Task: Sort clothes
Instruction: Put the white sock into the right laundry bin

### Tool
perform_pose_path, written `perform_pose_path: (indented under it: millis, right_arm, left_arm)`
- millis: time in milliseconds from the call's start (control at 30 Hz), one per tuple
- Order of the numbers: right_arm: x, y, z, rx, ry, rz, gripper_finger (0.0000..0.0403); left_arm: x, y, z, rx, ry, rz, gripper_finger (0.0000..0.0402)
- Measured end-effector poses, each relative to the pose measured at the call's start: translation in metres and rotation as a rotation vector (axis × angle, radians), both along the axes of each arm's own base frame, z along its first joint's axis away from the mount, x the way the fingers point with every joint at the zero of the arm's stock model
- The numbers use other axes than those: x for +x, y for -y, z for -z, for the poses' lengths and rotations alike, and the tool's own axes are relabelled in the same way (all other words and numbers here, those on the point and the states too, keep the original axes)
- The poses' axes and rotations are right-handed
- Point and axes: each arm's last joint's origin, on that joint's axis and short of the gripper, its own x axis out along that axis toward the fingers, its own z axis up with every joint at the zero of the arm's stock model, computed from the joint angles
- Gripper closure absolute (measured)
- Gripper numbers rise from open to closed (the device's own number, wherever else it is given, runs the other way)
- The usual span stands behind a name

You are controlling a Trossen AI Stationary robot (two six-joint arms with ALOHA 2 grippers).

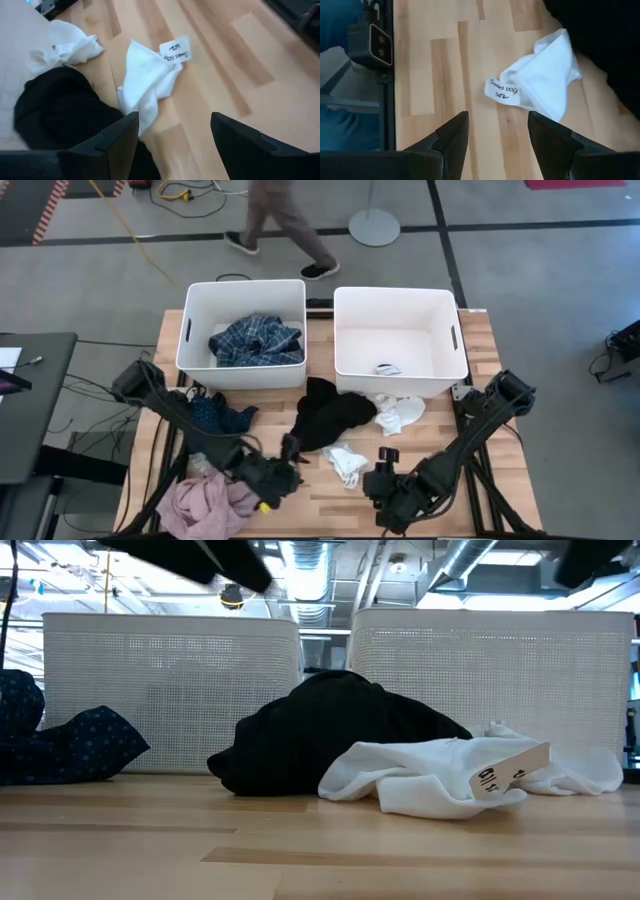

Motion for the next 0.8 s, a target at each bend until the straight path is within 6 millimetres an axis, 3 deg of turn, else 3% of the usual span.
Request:
perform_pose_path:
  millis: [367,800]
  right_arm:
    - [-0.018,-0.018,-0.001,-0.014,0.057,0.009,0.0184]
    - [-0.02,-0.02,-0.002,-0.026,0.092,0.027,0.0184]
  left_arm:
    - [0.063,-0.042,0.053,-0.098,-0.015,0.038,0.0174]
    - [0.091,-0.072,0.102,-0.115,-0.046,0.023,0.0205]
